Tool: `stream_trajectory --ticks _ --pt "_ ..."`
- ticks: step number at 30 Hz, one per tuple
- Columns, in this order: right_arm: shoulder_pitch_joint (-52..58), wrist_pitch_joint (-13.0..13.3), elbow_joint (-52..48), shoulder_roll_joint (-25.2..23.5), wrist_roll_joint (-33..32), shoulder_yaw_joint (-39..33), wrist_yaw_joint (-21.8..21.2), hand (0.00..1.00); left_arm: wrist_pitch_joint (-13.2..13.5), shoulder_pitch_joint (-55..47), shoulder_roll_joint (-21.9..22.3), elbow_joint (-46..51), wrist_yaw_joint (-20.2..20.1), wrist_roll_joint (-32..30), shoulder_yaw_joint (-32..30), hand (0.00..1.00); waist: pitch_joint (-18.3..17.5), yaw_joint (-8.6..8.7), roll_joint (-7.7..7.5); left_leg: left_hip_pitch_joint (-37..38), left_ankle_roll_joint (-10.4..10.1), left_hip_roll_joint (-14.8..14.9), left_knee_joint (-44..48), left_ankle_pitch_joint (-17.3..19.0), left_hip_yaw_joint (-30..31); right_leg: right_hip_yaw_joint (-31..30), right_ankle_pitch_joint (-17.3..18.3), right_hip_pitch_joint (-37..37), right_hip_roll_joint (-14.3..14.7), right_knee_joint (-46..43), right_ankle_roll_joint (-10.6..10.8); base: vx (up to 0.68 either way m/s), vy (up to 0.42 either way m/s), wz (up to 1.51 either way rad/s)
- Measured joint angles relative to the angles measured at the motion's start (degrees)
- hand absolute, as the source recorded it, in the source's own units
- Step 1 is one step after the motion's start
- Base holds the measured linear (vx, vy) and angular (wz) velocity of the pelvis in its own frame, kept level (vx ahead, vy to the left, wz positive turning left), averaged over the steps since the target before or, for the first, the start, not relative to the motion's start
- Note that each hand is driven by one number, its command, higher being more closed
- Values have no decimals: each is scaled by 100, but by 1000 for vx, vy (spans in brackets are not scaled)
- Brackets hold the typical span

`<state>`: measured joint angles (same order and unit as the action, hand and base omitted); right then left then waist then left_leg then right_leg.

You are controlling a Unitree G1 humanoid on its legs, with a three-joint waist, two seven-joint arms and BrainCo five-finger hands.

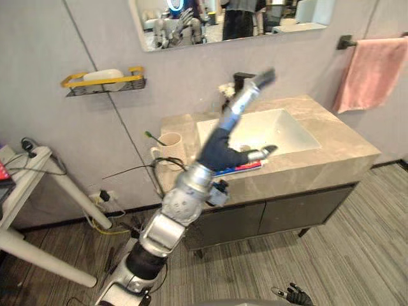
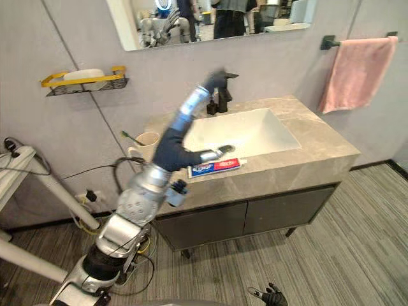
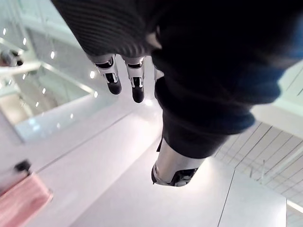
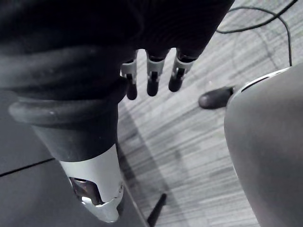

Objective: Organize washtable

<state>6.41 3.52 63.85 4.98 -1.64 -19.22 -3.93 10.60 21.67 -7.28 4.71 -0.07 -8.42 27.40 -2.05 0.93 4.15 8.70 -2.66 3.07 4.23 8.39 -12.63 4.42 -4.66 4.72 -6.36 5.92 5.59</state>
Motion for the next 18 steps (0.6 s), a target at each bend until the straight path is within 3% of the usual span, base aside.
stream_trajectory --ticks 2,7,12,18 --pt "48 -15 -1 14 6 -6 -4 0 -166 0 -18 -828 1 -284 -12 0 44 61 -46 21 -10 62 -18 6 -27 -36 -15 -4 43 3 -19 -71 -51 -10" --pt "317 -79 -14 50 14 -24 0 0 -403 10 -141 -1781 22 -1114 -157 0 247 155 -94 98 -97 164 -40 59 -230 -221 -32 -44 160 7 -45 -50 -52 -23" --pt "513 -103 -66 22 20 -35 10 0 -541 172 -148 -2140 179 -1591 -525 0 304 325 -103 93 -123 238 -149 34 -385 -336 -55 -189 261 7 -67 12 -41 -16" --pt "555 -103 -232 -20 14 26 12 0 -576 432 -162 -2281 426 -1963 -592 0 366 333 -139 95 -133 236 -212 40 -462 -238 -84 -221 277 8 -25 14 -19 -6"
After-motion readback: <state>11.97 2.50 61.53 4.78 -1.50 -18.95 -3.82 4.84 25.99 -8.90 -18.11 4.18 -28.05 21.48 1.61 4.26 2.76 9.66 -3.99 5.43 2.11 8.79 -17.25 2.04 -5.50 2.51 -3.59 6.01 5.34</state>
